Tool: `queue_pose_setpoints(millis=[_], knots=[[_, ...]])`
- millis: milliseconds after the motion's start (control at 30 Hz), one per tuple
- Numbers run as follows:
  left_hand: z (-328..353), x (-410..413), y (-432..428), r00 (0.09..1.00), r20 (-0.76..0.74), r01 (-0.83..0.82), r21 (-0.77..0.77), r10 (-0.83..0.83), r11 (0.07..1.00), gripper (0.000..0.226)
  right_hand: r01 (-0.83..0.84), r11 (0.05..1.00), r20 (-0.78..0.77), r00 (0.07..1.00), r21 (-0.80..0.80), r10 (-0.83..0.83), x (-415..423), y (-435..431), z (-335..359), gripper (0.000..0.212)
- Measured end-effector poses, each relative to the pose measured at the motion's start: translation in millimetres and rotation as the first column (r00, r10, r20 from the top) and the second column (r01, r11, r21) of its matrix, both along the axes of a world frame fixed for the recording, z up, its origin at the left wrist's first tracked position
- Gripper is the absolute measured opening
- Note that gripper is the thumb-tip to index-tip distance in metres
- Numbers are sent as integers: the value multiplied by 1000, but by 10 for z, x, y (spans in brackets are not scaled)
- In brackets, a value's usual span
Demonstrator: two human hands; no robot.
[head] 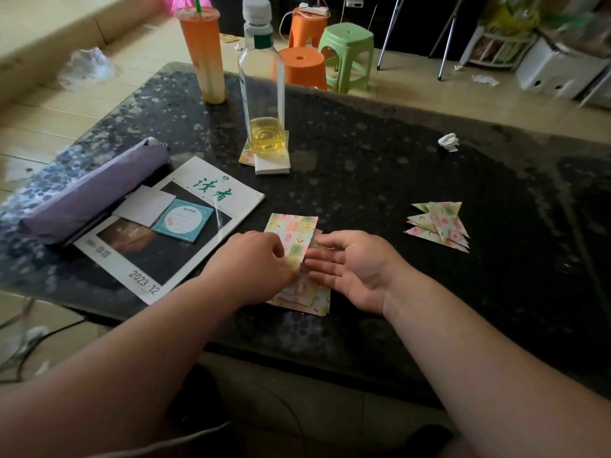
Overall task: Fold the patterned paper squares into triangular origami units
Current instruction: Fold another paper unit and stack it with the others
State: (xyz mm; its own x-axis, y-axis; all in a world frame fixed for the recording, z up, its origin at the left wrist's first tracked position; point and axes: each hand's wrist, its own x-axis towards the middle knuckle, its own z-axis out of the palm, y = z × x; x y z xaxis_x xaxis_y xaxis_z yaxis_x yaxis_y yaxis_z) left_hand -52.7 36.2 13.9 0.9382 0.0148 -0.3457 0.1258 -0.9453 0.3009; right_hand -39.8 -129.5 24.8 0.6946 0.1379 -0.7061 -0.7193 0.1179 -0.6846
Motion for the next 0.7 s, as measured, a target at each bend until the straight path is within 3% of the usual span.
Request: queue_pose_setpoints(millis=[100, 300, 367, 467, 567, 633, 700], knots=[[27, 26, 15, 1000, 18, -6, -15, 7, 1000, 22, -11, 1000, 7, 1000, 25, 10, -16, 11, 21, 18], [126, 52, 84, 993, 63, -92, -74, 97, 993, 20, -35, 999, 35, 999, 16, 34, -43, 31, 67, 18], [152, 38, 93, 981, 142, -116, -97, 130, 988, 25, -76, 993, 93, 992, -96, 84, -56, 34, 89, 16], [207, 28, 64, 958, 250, -106, -161, 144, 981, 22, -100, 897, 200, 959, -431, 202, -55, -12, 102, 14], [286, -6, -40, 949, 300, -15, -265, 97, 964, 28, -41, 818, 262, 937, -574, 231, -15, -107, 92, 27], [320, -33, -126, 941, 325, 26, -337, 91, 941, 22, -67, 762, 249, 923, -644, 293, -3, -192, 128, 27], [341, -54, -213, 918, 393, 84, -346, 63, 934, 14, -200, 688, 124, 912, -697, 391, -21, -269, 152, 17]])
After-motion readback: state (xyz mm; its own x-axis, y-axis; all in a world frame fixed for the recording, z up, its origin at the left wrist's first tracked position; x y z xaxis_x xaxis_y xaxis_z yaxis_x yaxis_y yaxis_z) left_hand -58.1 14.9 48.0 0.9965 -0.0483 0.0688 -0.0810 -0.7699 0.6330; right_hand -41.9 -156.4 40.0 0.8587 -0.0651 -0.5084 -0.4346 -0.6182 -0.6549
